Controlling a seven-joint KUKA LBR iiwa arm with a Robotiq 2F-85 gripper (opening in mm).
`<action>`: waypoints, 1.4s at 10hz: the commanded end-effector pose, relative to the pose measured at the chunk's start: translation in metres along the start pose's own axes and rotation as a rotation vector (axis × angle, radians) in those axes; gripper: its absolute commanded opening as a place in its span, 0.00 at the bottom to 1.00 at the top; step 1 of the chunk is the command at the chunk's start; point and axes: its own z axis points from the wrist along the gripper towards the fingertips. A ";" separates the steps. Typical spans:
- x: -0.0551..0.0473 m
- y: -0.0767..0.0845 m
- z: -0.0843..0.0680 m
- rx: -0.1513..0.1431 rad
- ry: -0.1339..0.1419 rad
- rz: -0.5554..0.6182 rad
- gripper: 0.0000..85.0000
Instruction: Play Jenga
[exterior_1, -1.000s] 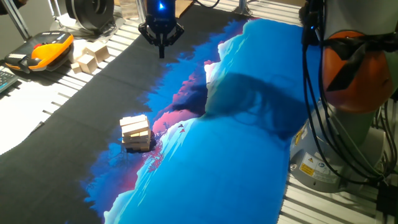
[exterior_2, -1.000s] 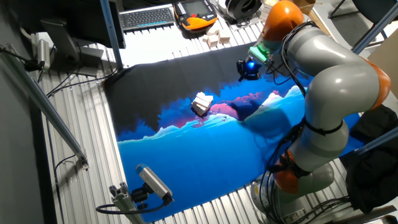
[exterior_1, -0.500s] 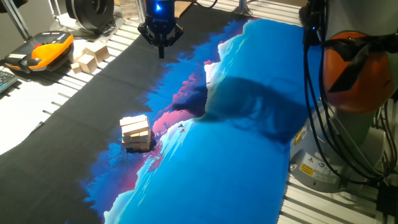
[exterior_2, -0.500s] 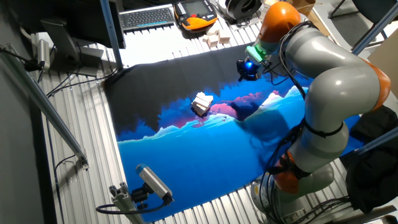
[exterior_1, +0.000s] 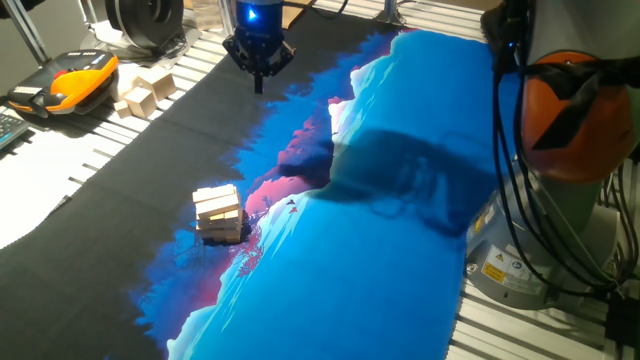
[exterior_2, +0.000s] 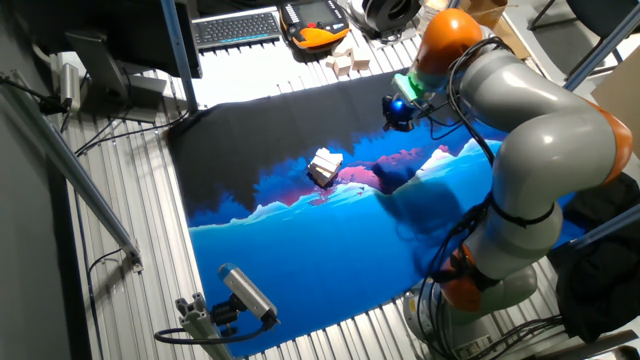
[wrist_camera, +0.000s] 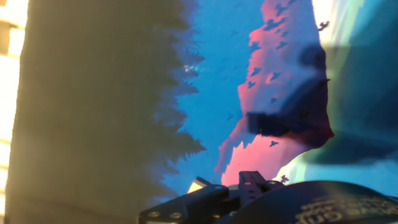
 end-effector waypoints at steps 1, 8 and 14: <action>0.000 0.000 0.000 -0.012 -0.014 0.111 0.00; 0.001 0.004 0.003 -0.003 -0.028 0.130 0.00; 0.009 0.017 0.014 0.040 -0.079 0.170 0.20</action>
